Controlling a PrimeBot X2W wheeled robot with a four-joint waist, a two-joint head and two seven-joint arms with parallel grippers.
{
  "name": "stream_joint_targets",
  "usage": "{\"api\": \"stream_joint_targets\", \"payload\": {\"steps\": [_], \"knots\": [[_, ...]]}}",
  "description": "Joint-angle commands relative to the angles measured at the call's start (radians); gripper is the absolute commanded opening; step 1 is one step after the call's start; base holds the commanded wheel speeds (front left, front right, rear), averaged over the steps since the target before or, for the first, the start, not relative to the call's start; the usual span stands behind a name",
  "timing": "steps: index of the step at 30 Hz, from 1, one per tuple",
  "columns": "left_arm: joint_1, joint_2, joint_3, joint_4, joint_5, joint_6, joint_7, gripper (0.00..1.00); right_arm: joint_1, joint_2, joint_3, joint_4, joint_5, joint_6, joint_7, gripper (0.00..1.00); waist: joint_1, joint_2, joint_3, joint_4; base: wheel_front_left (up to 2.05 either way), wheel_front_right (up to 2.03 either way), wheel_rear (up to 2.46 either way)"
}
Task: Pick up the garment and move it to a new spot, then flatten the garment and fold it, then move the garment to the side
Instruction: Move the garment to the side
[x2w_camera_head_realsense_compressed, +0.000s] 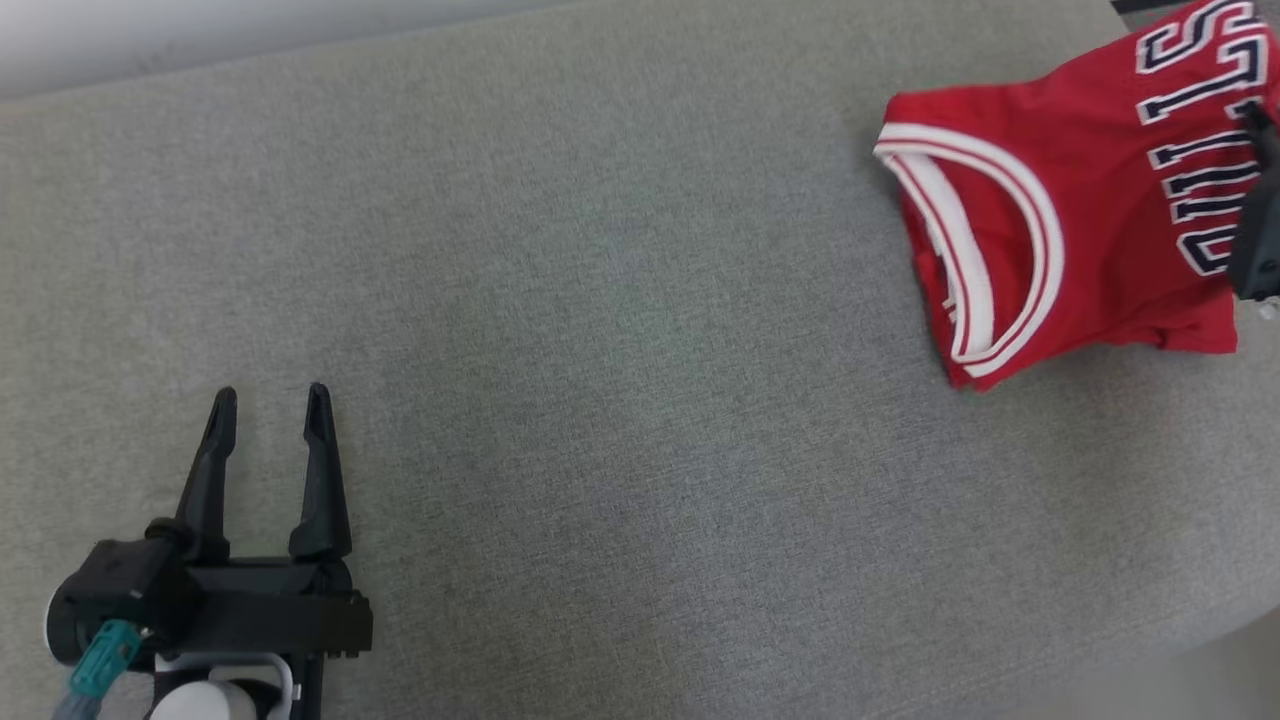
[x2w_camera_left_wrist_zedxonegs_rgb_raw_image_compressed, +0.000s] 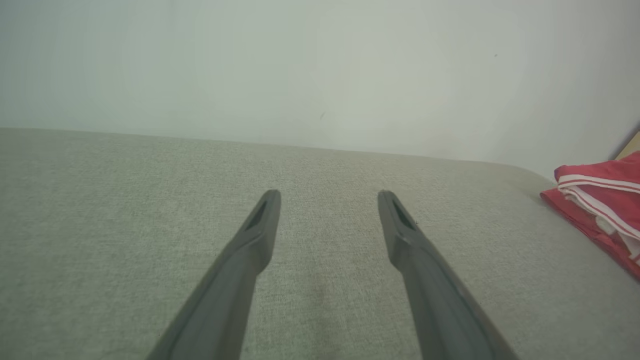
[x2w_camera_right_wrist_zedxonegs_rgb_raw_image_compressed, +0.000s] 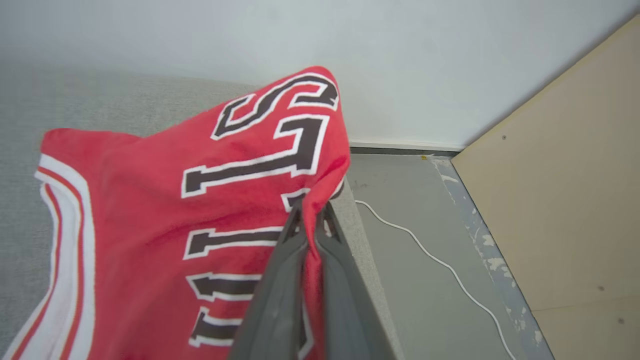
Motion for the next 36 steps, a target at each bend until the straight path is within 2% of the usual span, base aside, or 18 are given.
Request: {"api": "stream_joint_targets", "payload": {"steps": [1, 3, 6, 9, 10, 11, 17, 23, 31, 36], "knots": [[-0.017, 0.002, 0.004, -0.003, 0.005, -0.003, 0.000, 1.00, -0.011, -0.006, -0.017, 0.014, -0.014, -0.003, -0.010, 0.00, -0.0002, -0.0002, 0.036, -0.008, 0.00, 0.00, 0.00], [-0.032, 0.002, 0.008, -0.004, 0.022, -0.011, 0.000, 1.00, -0.018, -0.009, -0.070, 0.056, -0.071, -0.003, -0.044, 0.00, -0.0002, -0.0002, 0.054, -0.003, 0.00, 0.00, 0.00], [-0.040, 0.004, 0.011, -0.002, 0.027, -0.019, 0.000, 1.00, -0.018, -0.007, -0.095, 0.075, -0.116, -0.003, -0.065, 0.00, -0.0002, -0.0002, 0.064, 0.001, 0.00, 0.00, 0.00], [-0.059, 0.005, 0.011, 0.004, 0.035, -0.026, 0.000, 1.00, -0.015, -0.013, -0.133, 0.102, -0.224, -0.003, -0.103, 0.00, -0.0002, -0.0002, 0.080, 0.008, 0.00, 0.00, 0.00], [-0.062, 0.005, 0.010, 0.006, 0.037, -0.027, 0.000, 1.00, -0.013, -0.012, -0.138, 0.107, -0.248, -0.003, -0.116, 0.32, -0.0002, -0.0002, 0.082, 0.010, 0.00, 0.00, 0.00], [-0.066, 0.005, 0.009, 0.008, 0.039, -0.027, 0.000, 1.00, -0.012, -0.011, -0.146, 0.110, -0.275, -0.003, -0.129, 1.00, -0.0002, -0.0002, 0.083, 0.011, 0.00, 0.00, 0.00], [-0.072, 0.004, 0.000, 0.022, 0.040, -0.033, 0.000, 1.00, 0.012, 0.020, -0.199, 0.092, -0.425, -0.003, -0.229, 1.00, -0.0002, -0.0002, 0.073, 0.018, 0.00, 0.00, 0.00], [-0.063, 0.003, 0.002, 0.029, 0.031, -0.035, 0.000, 1.00, 0.044, 0.063, -0.239, 0.074, -0.482, -0.003, -0.335, 1.00, -0.0002, -0.0002, 0.039, 0.032, 0.00, 0.00, 0.00], [-0.011, 0.002, 0.031, 0.044, -0.013, -0.014, 0.000, 1.00, 0.186, 0.194, -0.290, 0.003, -0.364, -0.003, -0.506, 1.00, -0.0002, -0.0002, -0.066, 0.073, 0.00, 0.00, 0.00], [0.025, 0.001, 0.048, 0.069, -0.021, -0.007, 0.000, 1.00, 0.319, 0.252, -0.282, -0.096, -0.291, -0.003, -0.537, 1.00, -0.0002, -0.0002, -0.138, 0.100, 0.00, 0.00, 0.00]]}}
